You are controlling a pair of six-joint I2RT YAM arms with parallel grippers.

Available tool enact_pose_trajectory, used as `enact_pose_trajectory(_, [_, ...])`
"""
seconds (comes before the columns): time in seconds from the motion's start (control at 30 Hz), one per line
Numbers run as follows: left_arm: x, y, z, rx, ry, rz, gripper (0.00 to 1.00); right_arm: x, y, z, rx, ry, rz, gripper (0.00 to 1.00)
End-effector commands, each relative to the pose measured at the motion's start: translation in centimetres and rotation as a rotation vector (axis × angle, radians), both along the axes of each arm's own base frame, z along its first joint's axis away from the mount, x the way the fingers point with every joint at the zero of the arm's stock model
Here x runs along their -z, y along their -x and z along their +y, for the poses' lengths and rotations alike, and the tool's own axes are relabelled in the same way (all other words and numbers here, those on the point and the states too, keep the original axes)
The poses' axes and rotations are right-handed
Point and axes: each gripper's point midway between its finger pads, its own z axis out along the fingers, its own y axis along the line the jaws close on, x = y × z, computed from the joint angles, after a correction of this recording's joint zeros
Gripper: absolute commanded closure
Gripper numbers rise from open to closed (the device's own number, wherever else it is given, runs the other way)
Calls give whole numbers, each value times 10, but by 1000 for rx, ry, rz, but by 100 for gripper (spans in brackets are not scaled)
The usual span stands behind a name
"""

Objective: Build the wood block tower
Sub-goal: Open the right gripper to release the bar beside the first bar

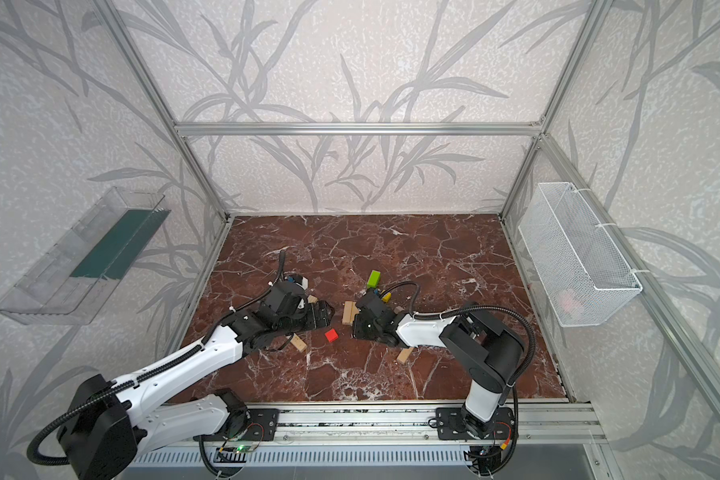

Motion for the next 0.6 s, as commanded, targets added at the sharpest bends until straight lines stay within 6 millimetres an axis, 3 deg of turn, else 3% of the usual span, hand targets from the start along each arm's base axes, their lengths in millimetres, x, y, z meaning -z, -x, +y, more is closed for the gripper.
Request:
enact_pose_trajectory(0.0, [-8,-4,-1,3,-8,-15,2,1,-6,0,0,28,-12,85])
enact_pose_trajectory(0.53, [-12,-4,0,0,-9,-20,2,-10,-3,1,-17,10,-23,85])
enact_pose_trajectory(0.57, [-11,-4,0,0,-9,-20,2,-22,-2,2,-21,-10,-43,85])
